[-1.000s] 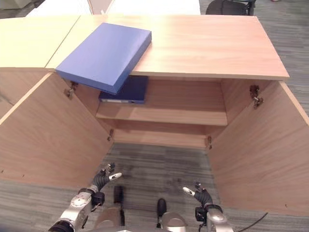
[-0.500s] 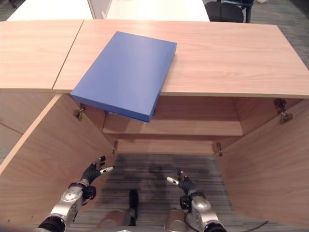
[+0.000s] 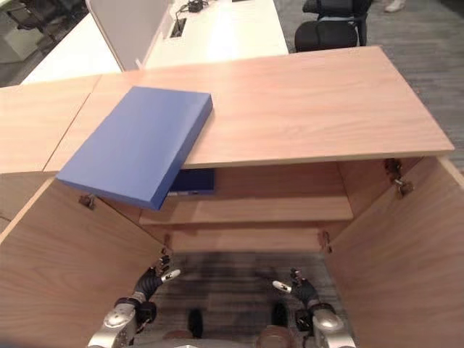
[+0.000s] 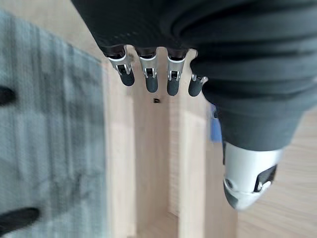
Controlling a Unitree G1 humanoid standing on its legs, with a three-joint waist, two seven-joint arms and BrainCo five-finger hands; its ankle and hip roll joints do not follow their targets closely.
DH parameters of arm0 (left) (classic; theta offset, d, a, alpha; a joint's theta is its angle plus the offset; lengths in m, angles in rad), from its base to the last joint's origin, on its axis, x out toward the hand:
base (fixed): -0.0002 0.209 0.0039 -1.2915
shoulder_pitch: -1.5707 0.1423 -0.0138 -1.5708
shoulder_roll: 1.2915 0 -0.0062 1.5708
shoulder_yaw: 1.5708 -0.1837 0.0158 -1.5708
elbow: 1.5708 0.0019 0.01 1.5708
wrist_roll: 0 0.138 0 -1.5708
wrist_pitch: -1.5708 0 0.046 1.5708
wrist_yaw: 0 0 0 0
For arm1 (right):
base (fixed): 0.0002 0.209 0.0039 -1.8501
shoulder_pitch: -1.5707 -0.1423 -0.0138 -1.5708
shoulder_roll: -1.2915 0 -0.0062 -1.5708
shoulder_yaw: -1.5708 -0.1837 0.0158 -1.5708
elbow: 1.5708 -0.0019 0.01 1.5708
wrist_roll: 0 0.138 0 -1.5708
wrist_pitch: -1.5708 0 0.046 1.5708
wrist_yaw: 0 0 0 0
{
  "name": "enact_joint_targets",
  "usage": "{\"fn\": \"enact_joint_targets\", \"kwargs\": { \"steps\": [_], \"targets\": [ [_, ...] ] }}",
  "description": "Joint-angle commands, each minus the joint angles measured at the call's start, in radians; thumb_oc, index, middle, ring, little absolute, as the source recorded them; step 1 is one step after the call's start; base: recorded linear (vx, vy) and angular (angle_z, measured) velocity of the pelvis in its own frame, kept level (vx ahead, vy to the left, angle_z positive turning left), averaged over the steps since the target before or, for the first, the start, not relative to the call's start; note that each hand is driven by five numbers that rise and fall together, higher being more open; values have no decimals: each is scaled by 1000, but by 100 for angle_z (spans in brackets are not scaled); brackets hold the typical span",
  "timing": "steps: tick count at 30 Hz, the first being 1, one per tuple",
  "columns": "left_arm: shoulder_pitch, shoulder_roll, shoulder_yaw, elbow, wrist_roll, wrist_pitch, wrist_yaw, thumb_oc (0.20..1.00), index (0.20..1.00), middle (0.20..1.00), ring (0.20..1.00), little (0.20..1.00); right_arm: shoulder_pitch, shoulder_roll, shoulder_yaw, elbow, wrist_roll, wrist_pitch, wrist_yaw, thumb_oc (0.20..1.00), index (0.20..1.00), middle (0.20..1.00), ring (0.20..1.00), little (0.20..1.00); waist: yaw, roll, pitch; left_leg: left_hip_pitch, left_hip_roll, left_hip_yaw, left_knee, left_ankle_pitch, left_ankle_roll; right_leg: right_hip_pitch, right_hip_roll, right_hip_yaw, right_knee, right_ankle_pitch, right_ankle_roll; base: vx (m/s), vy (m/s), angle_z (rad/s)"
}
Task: Put the empty folder in the office cabinet
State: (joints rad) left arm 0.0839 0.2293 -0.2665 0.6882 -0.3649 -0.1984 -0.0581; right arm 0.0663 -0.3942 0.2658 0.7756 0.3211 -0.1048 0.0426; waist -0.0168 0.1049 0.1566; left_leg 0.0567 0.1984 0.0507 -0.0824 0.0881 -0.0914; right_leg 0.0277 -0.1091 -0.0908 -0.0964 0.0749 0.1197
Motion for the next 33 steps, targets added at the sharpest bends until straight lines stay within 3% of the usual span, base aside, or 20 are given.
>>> {"fn": "enact_joint_targets", "kwargs": {
  "steps": [1,3,4,5,7,20,24,25,33],
  "targets": [
    [-66,59,12,1,7,-31,4,1000,1000,1000,1000,1000,-37,44,11,-71,-25,-42,2,1000,1000,1000,1000,1000,14,-67,14,-3,2,-6,4,-5,-90,53,-56,-39,11,-72,53,-26,-340,11],
    [-73,50,2,-9,0,-32,6,1000,1000,1000,1000,1000,-42,25,24,-64,-21,-50,3,1000,1000,1000,1000,1000,13,-62,26,-21,42,-9,47,24,-110,87,-17,-66,9,-109,23,-82,-444,22],
    [-87,55,8,-45,14,-34,19,1000,1000,1000,1000,1000,-50,24,17,-45,-12,-45,-7,1000,1000,1000,1000,1000,5,-96,35,-76,1,74,161,-18,-64,96,-20,-99,9,-114,2,-135,-406,32],
    [-86,61,14,-59,20,-38,24,1000,1000,1000,1000,1000,-48,21,14,-47,-9,-45,-7,1000,1000,1000,1000,1000,11,-102,35,-80,-35,66,177,-48,-50,95,-18,-95,9,-112,-1,-118,-265,58],
    [-73,63,27,-79,29,-39,35,1000,1000,1000,1000,1000,-40,19,6,-50,-15,-44,-7,1000,1000,1000,1000,1000,11,-106,33,-82,-61,73,182,-66,-40,101,-13,-102,9,-110,0,2,-51,42],
    [19,161,173,-221,253,-73,159,1000,1000,1000,1000,1000,-43,43,-38,-91,41,-58,-11,1000,1000,1000,1000,1000,58,-118,18,-25,-60,28,137,-67,-45,136,-9,-129,19,-117,-4,37,-1,9],
    [50,171,250,-295,346,-109,273,1000,1000,1000,1000,1000,-39,59,-42,-113,54,-86,-22,1000,1000,1000,1000,1000,72,-124,11,-7,-59,7,123,-71,-46,151,-6,-139,24,-129,-7,30,-14,22],
    [61,173,282,-330,404,-122,340,1000,1000,1000,1000,1000,-32,64,-45,-125,60,-99,-26,1000,1000,1000,1000,1000,82,-128,11,-3,-57,-3,124,-74,-47,158,-3,-144,28,-136,-9,38,-31,31],
    [84,194,344,-398,581,-115,528,1000,1000,1000,1000,1000,-27,70,-36,-147,88,-120,-53,1000,1000,1000,1000,1000,99,-134,3,13,-48,-24,120,-77,-54,176,3,-158,36,-151,-13,17,-25,14]
  ]
}}
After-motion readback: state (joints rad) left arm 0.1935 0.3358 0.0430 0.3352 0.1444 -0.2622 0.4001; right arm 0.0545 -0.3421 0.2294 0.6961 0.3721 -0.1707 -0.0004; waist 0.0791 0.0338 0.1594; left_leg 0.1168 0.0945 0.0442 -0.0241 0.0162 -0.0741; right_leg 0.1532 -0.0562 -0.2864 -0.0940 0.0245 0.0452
